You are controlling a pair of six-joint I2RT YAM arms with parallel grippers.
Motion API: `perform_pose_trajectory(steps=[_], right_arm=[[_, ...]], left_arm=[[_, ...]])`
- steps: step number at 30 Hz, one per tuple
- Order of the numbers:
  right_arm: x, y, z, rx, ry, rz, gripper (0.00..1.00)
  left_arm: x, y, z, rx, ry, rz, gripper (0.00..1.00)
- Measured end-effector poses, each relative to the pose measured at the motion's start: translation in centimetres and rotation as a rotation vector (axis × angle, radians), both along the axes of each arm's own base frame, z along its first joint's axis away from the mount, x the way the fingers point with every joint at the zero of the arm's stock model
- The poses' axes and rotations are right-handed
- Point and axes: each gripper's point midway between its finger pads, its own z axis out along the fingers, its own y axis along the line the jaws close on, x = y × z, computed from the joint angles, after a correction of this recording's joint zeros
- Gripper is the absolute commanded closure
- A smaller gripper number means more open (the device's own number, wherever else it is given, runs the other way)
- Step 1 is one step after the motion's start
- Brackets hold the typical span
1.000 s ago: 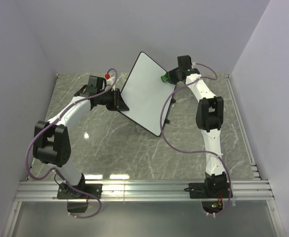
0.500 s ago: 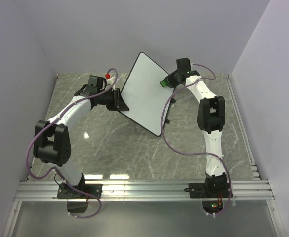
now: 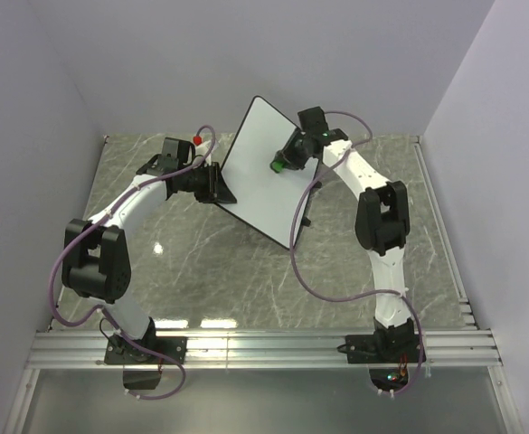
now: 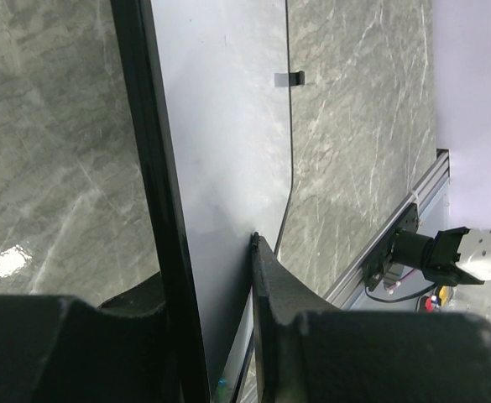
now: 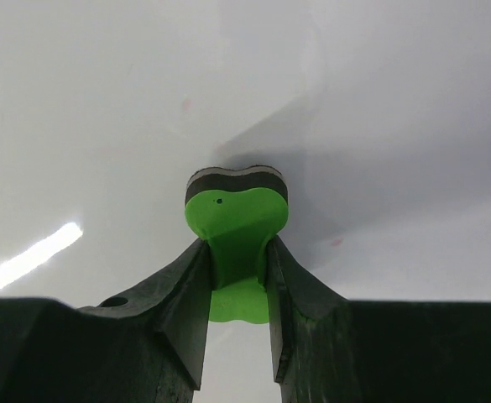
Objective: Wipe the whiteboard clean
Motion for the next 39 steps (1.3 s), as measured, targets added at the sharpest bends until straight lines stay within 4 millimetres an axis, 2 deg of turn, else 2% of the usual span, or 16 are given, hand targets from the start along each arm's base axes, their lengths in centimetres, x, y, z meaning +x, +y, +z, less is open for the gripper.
perform_pose_trajectory(steps=[6, 12, 15, 18, 21, 25, 27, 30, 35, 39], right_arm=[[-3.5, 2.6, 1.1, -0.009, 0.009, 0.150, 1.00], [-6.5, 2.6, 0.2, -0.025, 0.053, 0.232, 1.00], [-6.7, 2.1, -0.2, -0.019, 0.070, 0.226, 1.00], [-6.0, 0.2, -0.9, -0.018, 0.093, 0.187, 1.00], [-4.0, -3.1, -2.6, -0.040, 0.121, 0.110, 1.00], [0.9, -8.0, -4.6, -0.077, 0.123, -0.015, 1.00], [2.7, -9.4, -4.9, -0.083, 0.107, -0.054, 1.00], [3.7, -9.6, -4.9, -0.071, 0.095, -0.074, 1.00], [4.3, -7.5, -4.0, -0.027, 0.046, -0.061, 1.00], [3.4, -5.7, -3.1, 0.001, 0.013, -0.025, 1.00]], left_arm=[[0.0, 0.1, -0.1, 0.002, 0.003, 0.001, 1.00], [0.1, 0.1, -0.2, 0.004, 0.010, 0.005, 1.00], [0.2, 0.2, -0.2, 0.002, 0.015, 0.005, 1.00], [0.2, 0.2, -0.2, 0.002, 0.012, 0.005, 1.00], [0.2, 0.2, -0.1, 0.001, 0.009, 0.004, 1.00], [0.2, 0.1, 0.0, -0.001, 0.004, 0.003, 1.00], [0.1, 0.0, 0.0, -0.001, 0.000, 0.001, 1.00], [0.0, -0.1, 0.2, 0.003, -0.007, -0.002, 1.00], [-0.2, -0.3, 0.3, 0.007, -0.005, 0.003, 1.00], [-0.6, -0.4, 0.3, 0.010, 0.001, 0.003, 1.00]])
